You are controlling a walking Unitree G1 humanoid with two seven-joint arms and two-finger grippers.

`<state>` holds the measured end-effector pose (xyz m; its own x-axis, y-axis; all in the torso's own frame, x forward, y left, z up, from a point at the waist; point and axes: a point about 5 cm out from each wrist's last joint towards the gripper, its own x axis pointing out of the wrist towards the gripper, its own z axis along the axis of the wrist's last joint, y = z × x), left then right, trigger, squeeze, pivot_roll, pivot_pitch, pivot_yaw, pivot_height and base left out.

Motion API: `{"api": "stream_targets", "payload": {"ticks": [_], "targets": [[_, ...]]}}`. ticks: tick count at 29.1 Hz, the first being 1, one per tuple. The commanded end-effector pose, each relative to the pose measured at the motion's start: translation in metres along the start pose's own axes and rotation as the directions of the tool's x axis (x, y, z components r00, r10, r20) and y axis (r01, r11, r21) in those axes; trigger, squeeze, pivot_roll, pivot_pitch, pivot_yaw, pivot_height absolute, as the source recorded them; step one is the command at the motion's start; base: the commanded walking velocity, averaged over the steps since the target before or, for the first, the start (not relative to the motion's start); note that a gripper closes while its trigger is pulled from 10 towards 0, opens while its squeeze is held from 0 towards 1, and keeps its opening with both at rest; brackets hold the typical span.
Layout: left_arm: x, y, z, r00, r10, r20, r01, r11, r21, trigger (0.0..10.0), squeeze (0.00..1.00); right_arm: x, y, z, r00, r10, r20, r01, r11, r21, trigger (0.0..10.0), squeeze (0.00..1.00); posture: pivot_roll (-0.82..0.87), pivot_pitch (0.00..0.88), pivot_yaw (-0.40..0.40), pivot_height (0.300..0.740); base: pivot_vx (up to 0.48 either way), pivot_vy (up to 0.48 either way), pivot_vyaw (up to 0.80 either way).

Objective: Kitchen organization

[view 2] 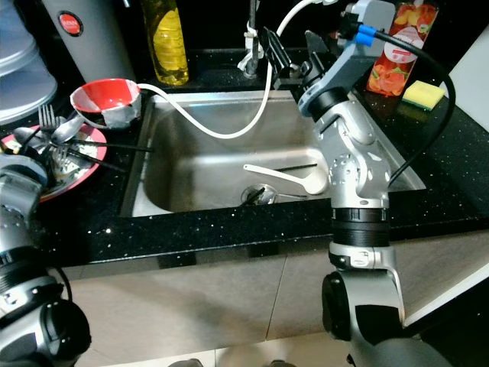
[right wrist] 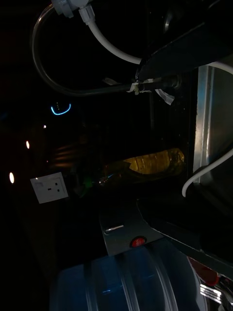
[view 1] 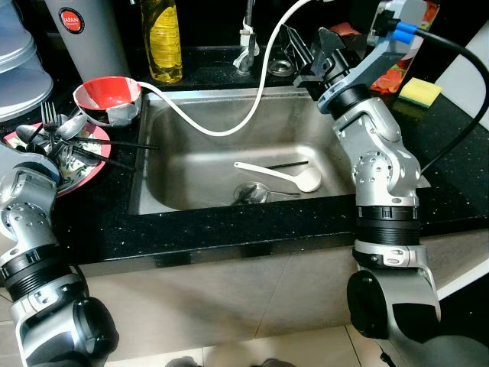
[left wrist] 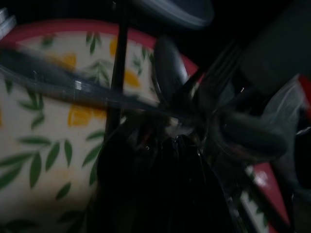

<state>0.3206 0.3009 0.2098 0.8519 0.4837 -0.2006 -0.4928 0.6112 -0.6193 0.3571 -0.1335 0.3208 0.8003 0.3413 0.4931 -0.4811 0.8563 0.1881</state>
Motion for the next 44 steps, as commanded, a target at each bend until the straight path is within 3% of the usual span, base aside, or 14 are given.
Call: {"api": "stream_targets", "payload": {"ticks": [1, 4, 6, 7, 9, 10, 17, 28, 30, 32, 33, 36, 43, 44], "targets": [[0.003, 0.005, -0.019, 0.993, 0.043, -0.113, -0.048, 0.998, -0.040, 9.1, 0.00, -0.002, 0.000, 0.002, 1.000, -0.003, 0.001, 0.003, 1.000, 0.000, 10.0, 0.00, 0.12, 0.000, 0.041, 0.740, 0.000, 0.000, 0.00], [0.003, 0.004, -0.024, 0.988, 0.036, -0.152, -0.045, 0.997, -0.058, 8.3, 0.00, -0.001, 0.000, 0.003, 1.000, 0.001, -0.003, -0.001, 1.000, -0.003, 10.0, 0.00, 0.11, 0.000, 0.040, 0.740, 0.000, 0.000, 0.00], [0.001, 0.001, -0.026, 0.987, 0.022, -0.161, -0.034, 0.997, -0.073, 6.0, 0.00, -0.002, -0.001, 0.004, 1.000, 0.003, -0.005, -0.003, 1.000, -0.006, 10.0, 0.00, 0.11, 0.000, 0.035, 0.740, 0.000, 0.000, 0.00], [0.001, 0.001, -0.026, 0.986, 0.024, -0.166, -0.037, 0.996, -0.078, 3.5, 0.00, -0.002, 0.000, 0.005, 1.000, 0.003, -0.007, -0.003, 1.000, -0.006, 10.0, 0.00, 0.11, 0.000, 0.040, 0.740, 0.000, 0.000, 0.00], [0.001, 0.001, -0.027, 0.985, 0.025, -0.169, -0.040, 0.996, -0.081, 3.5, 0.00, -0.002, 0.000, 0.005, 1.000, 0.003, -0.008, -0.003, 1.000, -0.007, 10.0, 0.00, 0.11, 0.000, 0.040, 0.740, 0.000, 0.000, 0.00], [0.001, 0.000, -0.026, 0.986, 0.021, -0.166, -0.035, 0.996, -0.080, 0.0, 0.00, -0.001, 0.000, 0.005, 1.000, 0.003, -0.008, -0.003, 1.000, -0.006, 10.0, 0.00, 0.11, 0.000, 0.041, 0.740, 0.000, 0.000, 0.00], [-0.007, -0.014, 0.000, 0.998, -0.064, 0.004, 0.064, 0.998, -0.008, 0.0, 0.00, -0.002, -0.001, 0.002, 1.000, -0.009, -0.004, 0.009, 1.000, 0.021, 10.0, 0.00, 0.13, 0.000, 0.036, 0.740, 0.000, 0.000, 0.00], [-0.019, -0.033, 0.023, 0.980, -0.161, 0.114, 0.160, 0.987, 0.019, 0.0, 0.00, 0.002, 0.001, 0.001, 1.000, 0.000, -0.003, 0.000, 0.999, 0.046, 10.0, 0.00, 0.15, 0.000, 0.025, 0.740, 0.000, 0.000, 0.00], [-0.020, -0.035, 0.025, 0.982, -0.147, 0.121, 0.130, 0.982, 0.136, 10.0, 0.00, 0.002, 0.001, 0.001, 1.000, 0.001, -0.005, -0.001, 0.999, 0.049, 10.0, 0.00, 0.16, 0.000, 0.022, 0.740, 0.000, 0.000, 0.00], [-0.020, -0.035, 0.024, 0.983, -0.139, 0.116, 0.114, 0.973, 0.203, 10.0, 0.00, 0.003, 0.001, 0.001, 1.000, 0.004, -0.006, -0.003, 0.999, 0.050, 10.0, 0.00, 0.16, 0.000, 0.022, 0.740, 0.000, 0.000, 0.00], [-0.018, -0.033, 0.021, 0.987, -0.122, 0.102, 0.094, 0.965, 0.244, 10.0, 1.00, 0.003, 0.002, 0.000, 1.000, 0.005, -0.008, -0.005, 0.999, 0.050, 10.0, 0.00, 0.16, 0.000, 0.022, 0.740, 0.000, 0.000, 0.00], [-0.012, -0.028, 0.016, 0.994, -0.082, 0.077, 0.057, 0.959, 0.279, 10.0, 1.00, 0.003, 0.001, -0.001, 1.000, 0.006, -0.011, -0.006, 0.999, 0.052, 10.0, 0.00, 0.16, 0.000, 0.018, 0.740, 0.000, 0.000, 0.00], [0.000, -0.023, 0.009, 0.999, -0.031, 0.028, 0.023, 0.969, 0.247, 10.0, 1.00, 0.005, 0.002, -0.001, 1.000, 0.011, -0.013, -0.010, 0.998, 0.055, 10.0, 0.00, 0.15, 0.000, 0.015, 0.740, 0.000, 0.000, 0.00], [0.005, -0.023, 0.005, 1.000, -0.025, -0.001, 0.024, 0.978, 0.206, 10.0, 0.00, 0.006, 0.003, -0.001, 1.000, 0.015, -0.016, -0.014, 0.998, 0.054, 10.0, 0.00, 0.15, 0.010, 0.011, 0.740, 0.000, 0.000, 0.00]]}}
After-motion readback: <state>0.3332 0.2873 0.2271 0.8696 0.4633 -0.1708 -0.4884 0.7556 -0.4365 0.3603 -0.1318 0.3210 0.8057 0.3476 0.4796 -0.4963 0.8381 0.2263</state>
